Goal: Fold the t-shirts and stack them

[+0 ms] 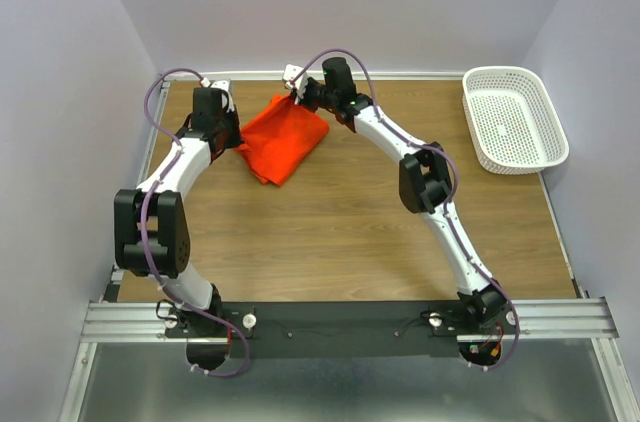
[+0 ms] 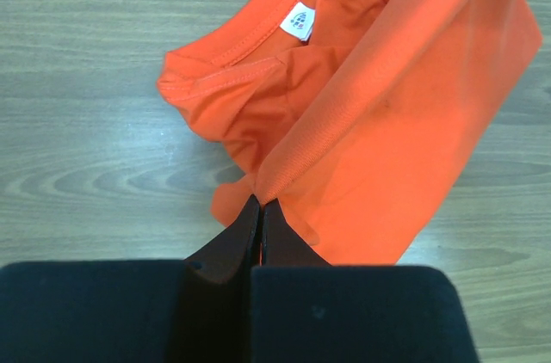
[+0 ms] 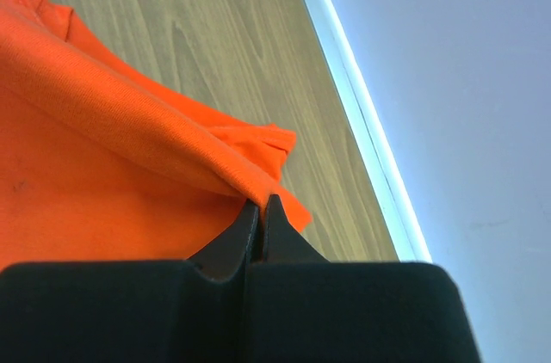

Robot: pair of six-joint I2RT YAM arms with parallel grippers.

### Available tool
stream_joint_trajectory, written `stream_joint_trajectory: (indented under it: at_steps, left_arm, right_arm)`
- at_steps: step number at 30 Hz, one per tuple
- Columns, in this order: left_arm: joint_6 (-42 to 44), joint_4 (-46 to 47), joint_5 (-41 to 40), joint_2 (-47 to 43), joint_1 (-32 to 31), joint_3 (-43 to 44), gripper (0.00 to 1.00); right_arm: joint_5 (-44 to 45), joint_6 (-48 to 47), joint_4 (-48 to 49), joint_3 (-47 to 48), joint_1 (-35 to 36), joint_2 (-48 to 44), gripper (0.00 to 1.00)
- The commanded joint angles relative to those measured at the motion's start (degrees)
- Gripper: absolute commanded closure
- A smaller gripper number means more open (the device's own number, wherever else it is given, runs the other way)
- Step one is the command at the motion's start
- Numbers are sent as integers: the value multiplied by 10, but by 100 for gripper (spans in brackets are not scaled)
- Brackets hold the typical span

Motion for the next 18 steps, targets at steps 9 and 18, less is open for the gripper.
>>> stream_joint_trajectory:
  at_steps: [9,18]
  left_arm:
    - [12,18,11,64,26,43,100]
    - [25,24,20,102,27,80,100]
  right_arm:
    - [53,5,49,21,13,32,99]
    - [87,9,66,20,14,35,99]
